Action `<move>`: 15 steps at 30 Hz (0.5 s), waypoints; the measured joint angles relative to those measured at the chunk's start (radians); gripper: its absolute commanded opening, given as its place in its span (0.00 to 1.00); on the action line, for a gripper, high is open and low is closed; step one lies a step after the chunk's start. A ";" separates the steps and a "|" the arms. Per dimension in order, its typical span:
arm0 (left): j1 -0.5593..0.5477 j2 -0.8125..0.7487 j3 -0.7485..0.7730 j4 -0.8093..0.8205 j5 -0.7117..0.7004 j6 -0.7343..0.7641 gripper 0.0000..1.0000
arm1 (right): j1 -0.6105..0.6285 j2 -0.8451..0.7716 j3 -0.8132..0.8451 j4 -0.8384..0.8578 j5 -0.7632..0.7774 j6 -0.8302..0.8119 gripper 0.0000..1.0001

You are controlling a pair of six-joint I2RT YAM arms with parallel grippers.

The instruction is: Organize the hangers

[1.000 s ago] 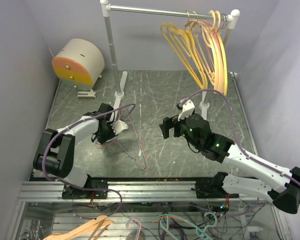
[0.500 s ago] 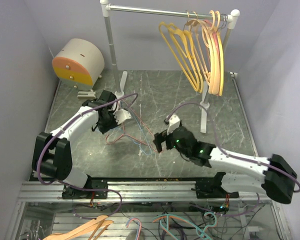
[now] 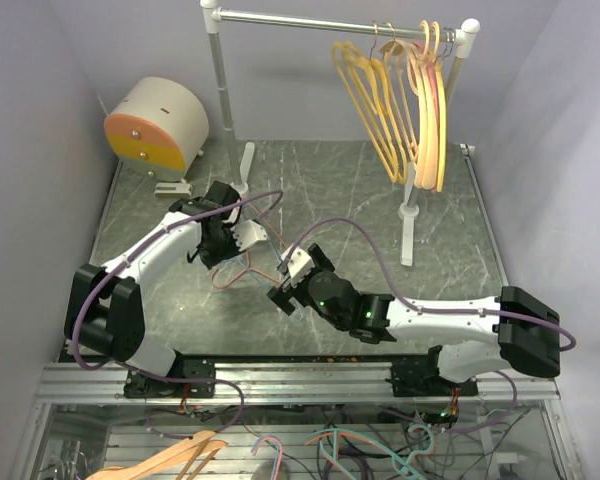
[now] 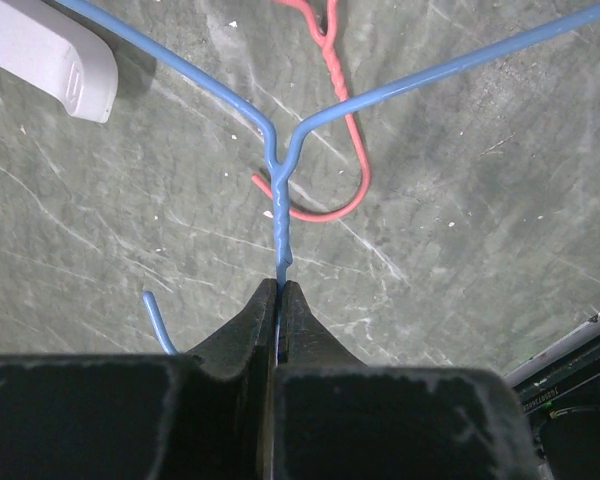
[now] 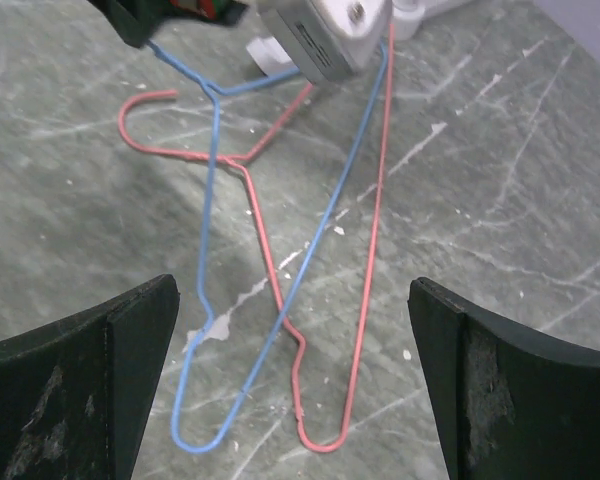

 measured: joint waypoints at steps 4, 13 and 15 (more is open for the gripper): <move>-0.008 0.004 0.003 0.000 -0.001 0.000 0.07 | 0.017 0.016 0.037 -0.008 -0.009 0.000 1.00; -0.027 0.011 0.034 -0.011 -0.004 0.000 0.07 | 0.048 0.198 0.085 -0.056 -0.019 0.025 1.00; -0.030 0.011 0.047 -0.014 -0.004 0.000 0.07 | 0.051 0.221 0.085 -0.053 -0.016 0.024 1.00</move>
